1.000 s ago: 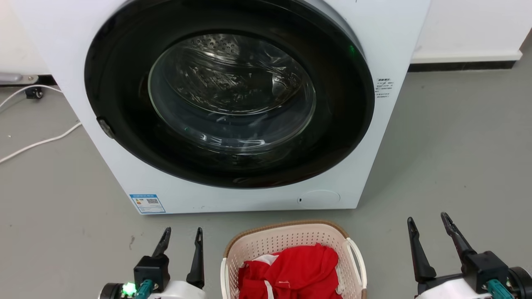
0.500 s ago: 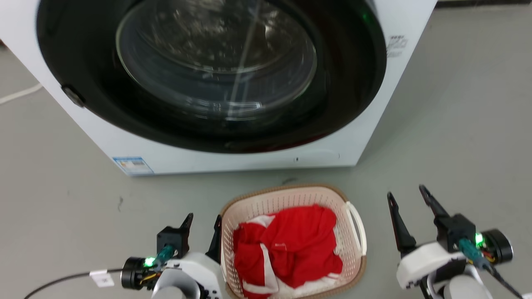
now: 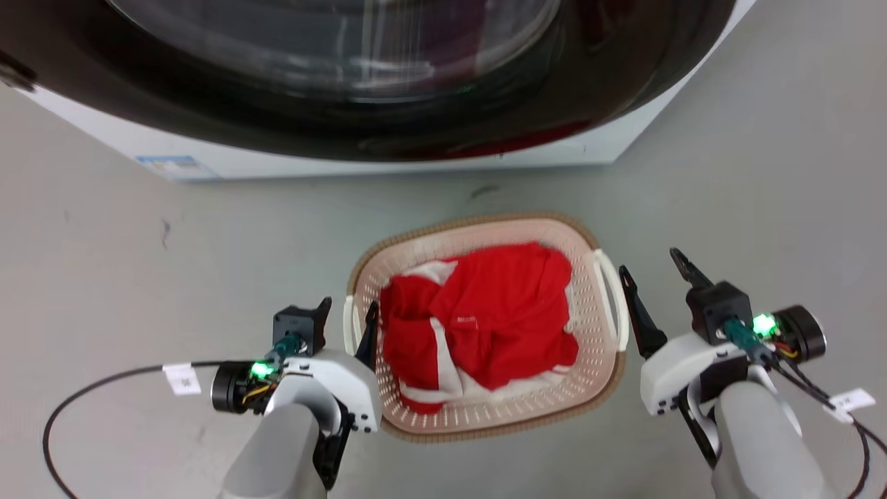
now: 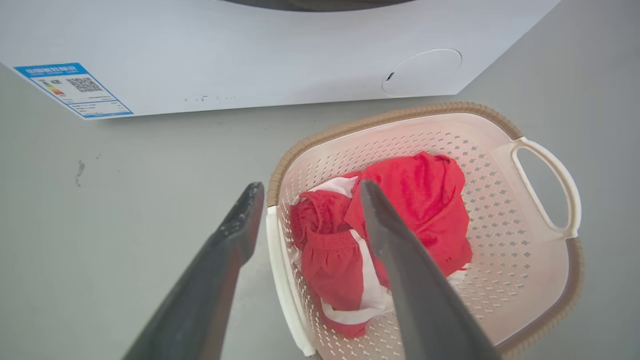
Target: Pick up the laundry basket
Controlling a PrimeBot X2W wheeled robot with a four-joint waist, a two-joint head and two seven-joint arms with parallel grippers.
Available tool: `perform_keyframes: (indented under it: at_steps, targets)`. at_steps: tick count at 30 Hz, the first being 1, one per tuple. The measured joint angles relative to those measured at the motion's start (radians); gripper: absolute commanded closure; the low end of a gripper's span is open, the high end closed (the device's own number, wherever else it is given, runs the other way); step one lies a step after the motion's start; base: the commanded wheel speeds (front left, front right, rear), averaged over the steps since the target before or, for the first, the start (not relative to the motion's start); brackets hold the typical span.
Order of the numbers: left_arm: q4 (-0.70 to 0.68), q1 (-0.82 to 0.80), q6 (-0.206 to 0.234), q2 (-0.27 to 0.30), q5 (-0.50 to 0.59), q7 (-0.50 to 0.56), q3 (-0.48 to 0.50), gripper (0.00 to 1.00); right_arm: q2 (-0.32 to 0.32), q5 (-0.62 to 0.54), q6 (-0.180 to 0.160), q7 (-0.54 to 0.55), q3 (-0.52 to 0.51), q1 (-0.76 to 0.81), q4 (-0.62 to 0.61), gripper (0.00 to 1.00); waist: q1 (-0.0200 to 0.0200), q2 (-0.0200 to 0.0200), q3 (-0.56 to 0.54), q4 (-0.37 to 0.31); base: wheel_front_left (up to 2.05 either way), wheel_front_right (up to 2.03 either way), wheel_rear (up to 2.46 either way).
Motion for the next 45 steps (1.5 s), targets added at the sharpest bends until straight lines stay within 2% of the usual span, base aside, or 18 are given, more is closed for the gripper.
perform_keyframes:
  at_steps: [10, 17, 30, 37, 38, 39, 40, 41, 45]
  targets:
    - [0.114, -0.121, 0.004, 0.000, -0.020, 0.000, -0.020, 0.00, -0.027, -0.018, 0.000, 0.000, 0.004, -0.151, 0.176, 0.00, 0.0000, 0.0000, 0.169, 0.004, 0.00, 0.00, 0.00]
    - [0.141, -0.168, 0.005, 0.000, -0.028, 0.000, -0.026, 0.00, -0.031, -0.019, 0.000, 0.000, 0.022, -0.218, 0.259, 0.00, 0.0000, 0.0000, 0.257, 0.007, 0.00, 0.00, 0.00]
    - [0.159, -0.227, 0.004, 0.000, -0.060, 0.000, -0.082, 0.00, -0.031, -0.026, 0.000, 0.000, 0.023, -0.310, 0.401, 0.00, -0.0001, 0.0000, 0.366, 0.021, 0.00, 0.00, 0.00]
    - [0.160, -0.248, 0.014, 0.000, -0.085, 0.000, -0.122, 0.00, -0.023, -0.031, 0.000, 0.000, 0.027, -0.343, 0.445, 0.00, -0.0001, 0.0000, 0.390, 0.024, 0.00, 0.00, 0.00]
    - [0.165, -0.251, 0.014, 0.000, -0.087, 0.000, -0.130, 0.00, -0.022, -0.031, 0.000, 0.000, 0.030, -0.347, 0.452, 0.13, -0.0001, 0.0000, 0.391, 0.024, 0.00, 0.00, 0.00]
    - [0.174, -0.255, 0.013, 0.000, -0.089, 0.000, -0.138, 0.50, -0.020, -0.031, 0.000, 0.000, 0.031, -0.351, 0.457, 0.67, -0.0001, 0.0000, 0.392, 0.023, 0.00, 0.00, 0.00]
    - [0.180, -0.258, 0.012, 0.000, -0.092, 0.000, -0.143, 0.89, -0.019, -0.031, 0.000, 0.000, 0.035, -0.357, 0.472, 1.00, -0.0001, 0.0000, 0.392, 0.022, 0.00, 0.00, 0.00]
    - [0.189, -0.261, 0.008, 0.002, -0.100, 0.000, -0.148, 1.00, -0.018, -0.031, 0.000, 0.000, 0.041, -0.360, 0.484, 1.00, -0.0001, 0.0000, 0.392, 0.022, 0.00, 0.00, 0.00]
    - [0.208, -0.269, 0.013, 0.010, -0.127, 0.000, -0.165, 1.00, -0.023, -0.023, -0.002, 0.000, 0.046, -0.367, 0.499, 1.00, -0.0002, 0.0000, 0.390, 0.021, 0.00, 0.00, 0.00]
